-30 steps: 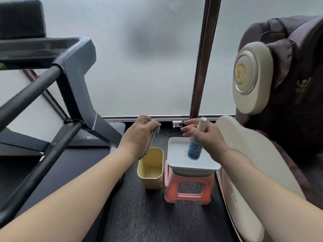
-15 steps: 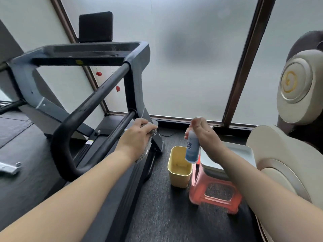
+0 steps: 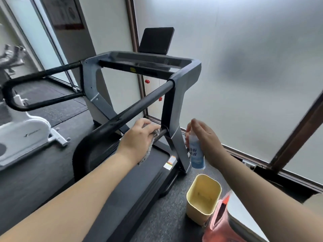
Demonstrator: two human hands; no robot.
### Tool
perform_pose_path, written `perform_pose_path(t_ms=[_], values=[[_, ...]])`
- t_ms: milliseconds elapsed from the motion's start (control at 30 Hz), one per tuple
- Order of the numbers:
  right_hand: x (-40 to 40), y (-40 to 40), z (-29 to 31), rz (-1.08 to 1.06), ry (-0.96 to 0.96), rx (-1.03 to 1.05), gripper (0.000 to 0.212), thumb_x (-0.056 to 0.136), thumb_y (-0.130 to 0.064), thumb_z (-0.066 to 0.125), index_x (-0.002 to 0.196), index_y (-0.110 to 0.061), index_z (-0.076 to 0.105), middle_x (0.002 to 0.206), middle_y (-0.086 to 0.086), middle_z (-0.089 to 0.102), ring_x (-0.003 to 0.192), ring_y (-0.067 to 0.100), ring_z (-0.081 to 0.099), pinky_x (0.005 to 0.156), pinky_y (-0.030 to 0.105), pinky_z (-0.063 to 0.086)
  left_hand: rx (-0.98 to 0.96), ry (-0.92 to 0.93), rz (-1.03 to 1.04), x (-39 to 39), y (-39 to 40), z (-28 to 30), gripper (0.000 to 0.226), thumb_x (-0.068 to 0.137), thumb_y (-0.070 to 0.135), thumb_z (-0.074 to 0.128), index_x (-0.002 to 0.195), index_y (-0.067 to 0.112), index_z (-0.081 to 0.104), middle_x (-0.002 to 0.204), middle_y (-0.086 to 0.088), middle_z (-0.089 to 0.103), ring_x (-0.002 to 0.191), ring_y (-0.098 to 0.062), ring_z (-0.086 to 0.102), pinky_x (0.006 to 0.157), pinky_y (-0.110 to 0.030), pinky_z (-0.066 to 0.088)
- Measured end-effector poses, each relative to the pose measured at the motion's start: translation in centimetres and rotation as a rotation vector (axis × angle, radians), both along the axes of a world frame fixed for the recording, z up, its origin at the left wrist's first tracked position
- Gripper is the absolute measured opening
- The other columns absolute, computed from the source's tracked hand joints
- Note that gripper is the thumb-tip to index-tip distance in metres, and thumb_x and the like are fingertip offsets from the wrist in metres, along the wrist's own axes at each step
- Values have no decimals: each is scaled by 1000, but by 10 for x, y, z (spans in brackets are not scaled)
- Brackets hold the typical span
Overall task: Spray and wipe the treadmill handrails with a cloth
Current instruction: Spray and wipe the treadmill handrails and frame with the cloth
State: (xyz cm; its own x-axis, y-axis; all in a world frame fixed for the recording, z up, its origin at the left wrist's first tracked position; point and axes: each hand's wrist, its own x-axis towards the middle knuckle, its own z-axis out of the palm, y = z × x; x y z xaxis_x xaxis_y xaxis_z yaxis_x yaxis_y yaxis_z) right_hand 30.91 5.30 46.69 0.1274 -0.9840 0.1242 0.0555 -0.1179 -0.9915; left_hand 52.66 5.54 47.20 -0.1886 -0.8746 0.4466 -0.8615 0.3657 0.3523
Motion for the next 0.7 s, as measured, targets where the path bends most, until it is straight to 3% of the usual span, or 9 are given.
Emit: perform_pose_path(t_ms=[167, 333, 567, 700], values=[[13, -31, 10, 63, 75, -8, 53, 94, -53, 48, 63, -10, 53, 57, 6, 57, 47, 18, 55, 50, 27, 48, -111, 54, 119, 4, -3, 24, 32, 88, 12, 60, 119, 21, 63, 116, -2, 57, 98, -20, 60, 87, -32, 51], [44, -56, 18, 184, 40, 114, 62, 80, -65, 51, 60, -7, 50, 56, 13, 51, 43, 23, 49, 49, 29, 45, -207, 165, 244, 20, -7, 72, 29, 87, 17, 63, 115, 22, 64, 114, -4, 61, 99, -18, 58, 86, -17, 38], [86, -88, 32, 333, 57, 170, 58, 79, -64, 50, 52, -13, 48, 52, 9, 51, 45, 23, 44, 51, 28, 43, -156, 180, 303, 68, -24, 106, 20, 91, 28, 57, 109, 27, 66, 98, 3, 67, 87, -13, 59, 75, -19, 41], [102, -99, 31, 396, 90, 178, 61, 80, -66, 49, 52, -11, 50, 52, 10, 53, 45, 23, 47, 53, 27, 44, -153, 153, 369, 91, -27, 104, 18, 92, 26, 56, 106, 25, 66, 85, 10, 61, 77, -9, 53, 64, -8, 33]])
